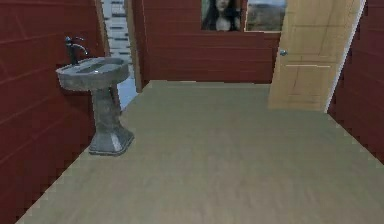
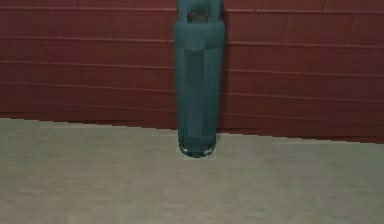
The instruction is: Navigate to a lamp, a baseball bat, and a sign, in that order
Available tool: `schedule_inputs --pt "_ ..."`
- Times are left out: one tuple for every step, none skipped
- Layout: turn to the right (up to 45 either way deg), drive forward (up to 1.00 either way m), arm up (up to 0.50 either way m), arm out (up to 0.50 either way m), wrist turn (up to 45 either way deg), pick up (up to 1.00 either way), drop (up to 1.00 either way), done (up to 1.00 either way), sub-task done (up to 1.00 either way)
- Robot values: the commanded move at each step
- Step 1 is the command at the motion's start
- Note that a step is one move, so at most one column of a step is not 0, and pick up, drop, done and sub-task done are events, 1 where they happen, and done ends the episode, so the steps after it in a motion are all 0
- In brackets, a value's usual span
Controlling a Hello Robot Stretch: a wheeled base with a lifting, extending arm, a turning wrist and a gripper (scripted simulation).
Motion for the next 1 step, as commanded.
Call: schedule_inputs --pt "0.0 1.00 0.00 0.00 0.0 0.00 0.00 0.00 0.00"
